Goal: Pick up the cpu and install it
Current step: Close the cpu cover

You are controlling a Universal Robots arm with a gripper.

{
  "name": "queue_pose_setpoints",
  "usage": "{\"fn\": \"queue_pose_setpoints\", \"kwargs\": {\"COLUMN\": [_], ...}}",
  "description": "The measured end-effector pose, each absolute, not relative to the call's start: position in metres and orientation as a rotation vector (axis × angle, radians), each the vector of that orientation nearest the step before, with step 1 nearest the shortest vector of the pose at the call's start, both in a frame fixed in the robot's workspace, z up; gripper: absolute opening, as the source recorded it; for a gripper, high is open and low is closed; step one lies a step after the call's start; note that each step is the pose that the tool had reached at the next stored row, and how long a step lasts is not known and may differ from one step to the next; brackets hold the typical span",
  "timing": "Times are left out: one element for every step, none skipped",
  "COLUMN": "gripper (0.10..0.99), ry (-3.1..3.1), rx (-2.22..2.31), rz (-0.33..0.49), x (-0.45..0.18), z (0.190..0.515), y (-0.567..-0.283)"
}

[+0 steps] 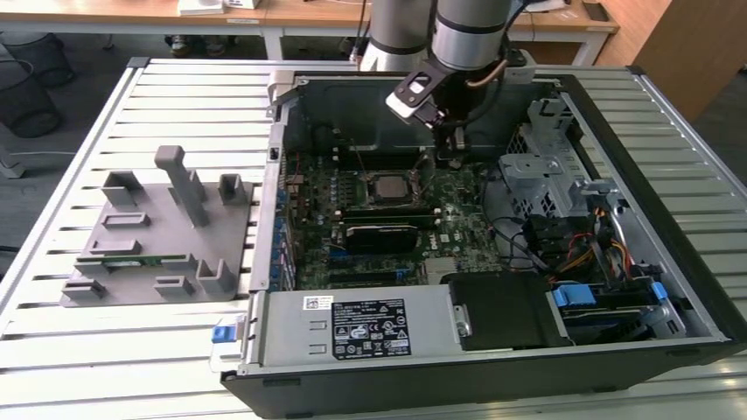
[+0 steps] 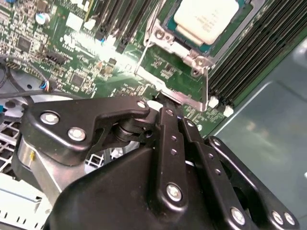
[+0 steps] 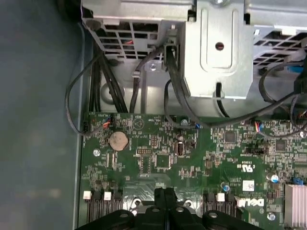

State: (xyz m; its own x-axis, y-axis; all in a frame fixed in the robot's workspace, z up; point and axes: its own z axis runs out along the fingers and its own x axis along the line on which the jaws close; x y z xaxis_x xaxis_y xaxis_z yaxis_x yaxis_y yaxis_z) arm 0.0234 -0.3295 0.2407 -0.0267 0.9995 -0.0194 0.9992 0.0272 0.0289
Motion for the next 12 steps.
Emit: {"fn": "queue_pose_setpoints", "kwargs": {"gripper": [0.106,0.106,0.106,0.106,0.106,0.106,0.106,0.106,0.106,0.106,0.106,0.106], "ry": [2.227,2.227,2.227,2.227,2.227,2.227,2.227,2.227,2.227,2.227,2.227,2.227], "rx": [2.167,2.168,2.168,2.167,2.167,2.167,2.168,2.168,2.168,2.167,2.168,2.167], "rz": [0.011,0.011,0.011,0.011,0.011,0.011,0.011,0.011,0.011,0.011,0.011,0.011], "x": [0.022,0.020,0.019,0.017,0.015,0.013,0.011,0.010,0.008,0.006,0.005,0.003], "z": [0.241,0.240,0.240,0.240,0.240,0.240,0.240,0.239,0.239,0.239,0.239,0.238], "y": [-0.330,-0.330,-0.329,-0.330,-0.330,-0.329,-0.330,-0.330,-0.330,-0.330,-0.330,-0.330]}}
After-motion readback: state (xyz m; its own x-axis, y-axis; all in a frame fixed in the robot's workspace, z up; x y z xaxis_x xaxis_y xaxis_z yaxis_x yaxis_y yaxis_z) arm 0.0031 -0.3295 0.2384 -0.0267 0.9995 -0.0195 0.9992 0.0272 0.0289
